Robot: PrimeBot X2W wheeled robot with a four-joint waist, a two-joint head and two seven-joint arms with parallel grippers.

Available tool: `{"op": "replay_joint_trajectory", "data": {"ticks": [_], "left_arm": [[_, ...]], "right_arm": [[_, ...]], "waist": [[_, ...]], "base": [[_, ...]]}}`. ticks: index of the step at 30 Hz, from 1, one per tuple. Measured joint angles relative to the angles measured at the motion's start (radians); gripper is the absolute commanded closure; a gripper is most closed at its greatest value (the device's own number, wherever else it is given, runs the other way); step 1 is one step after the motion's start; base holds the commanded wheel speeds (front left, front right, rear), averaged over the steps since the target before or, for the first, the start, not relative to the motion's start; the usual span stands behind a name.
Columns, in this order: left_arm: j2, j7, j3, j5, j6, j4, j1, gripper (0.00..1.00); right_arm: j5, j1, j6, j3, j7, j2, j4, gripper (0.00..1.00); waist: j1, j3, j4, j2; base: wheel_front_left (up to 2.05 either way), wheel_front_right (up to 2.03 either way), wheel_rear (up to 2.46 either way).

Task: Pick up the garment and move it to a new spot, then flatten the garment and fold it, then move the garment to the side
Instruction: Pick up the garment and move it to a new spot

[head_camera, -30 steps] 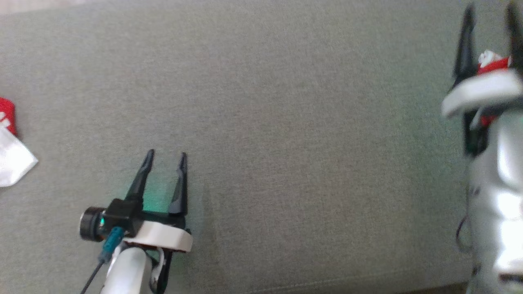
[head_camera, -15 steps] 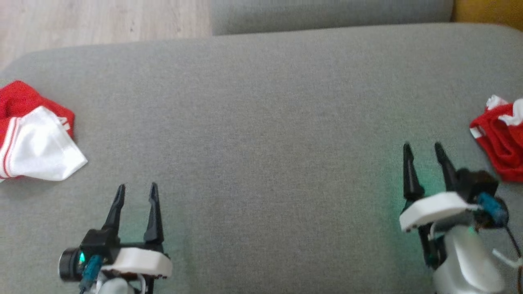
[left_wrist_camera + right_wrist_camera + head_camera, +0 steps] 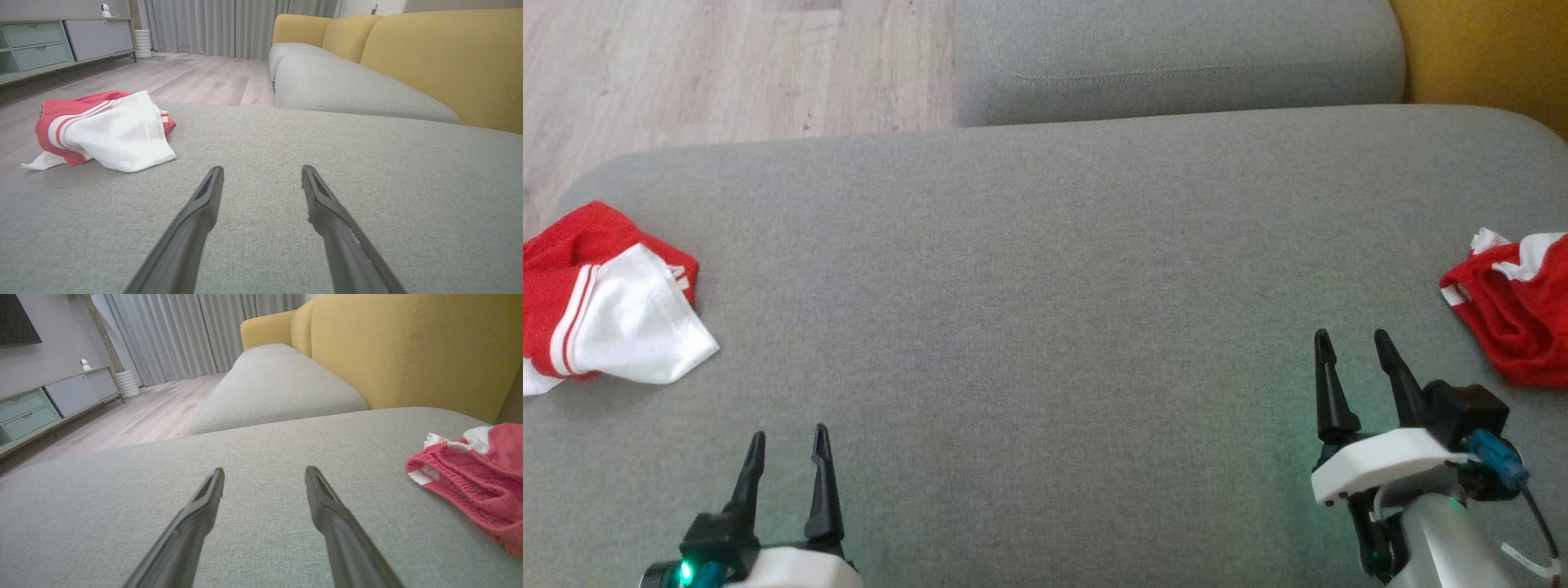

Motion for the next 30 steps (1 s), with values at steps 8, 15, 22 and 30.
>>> {"op": "replay_joint_trajectory", "data": {"ticks": [8,15,22,30], "left_arm": [[0.000,0.000,0.000,-0.002,0.003,-0.010,0.020,0.00],[0.000,0.000,-0.001,-0.004,0.002,-0.015,0.021,0.00],[0.000,0.000,-0.004,-0.010,0.002,-0.014,0.019,0.00],[0.001,0.000,0.038,-0.008,0.002,0.005,0.023,0.00]], "right_arm": [[0.019,0.004,0.000,0.015,0.000,0.000,-0.009,0.00],[0.026,0.025,0.000,0.013,0.000,0.000,-0.013,0.00],[0.024,0.032,0.000,0.023,0.000,0.000,-0.011,0.00],[0.039,0.041,0.000,0.084,0.000,0.001,-0.002,0.00]], "waist": [[0.0000,-0.016,0.008,0.0000],[0.0001,-0.014,0.029,0.0000],[0.0002,-0.007,0.109,0.0000],[0.0001,-0.004,0.281,0.0000]], "base": [[0.00,0.00,0.00],[0.00,0.00,0.00],[0.00,0.00,0.00],[0.00,0.00,0.00]]}}
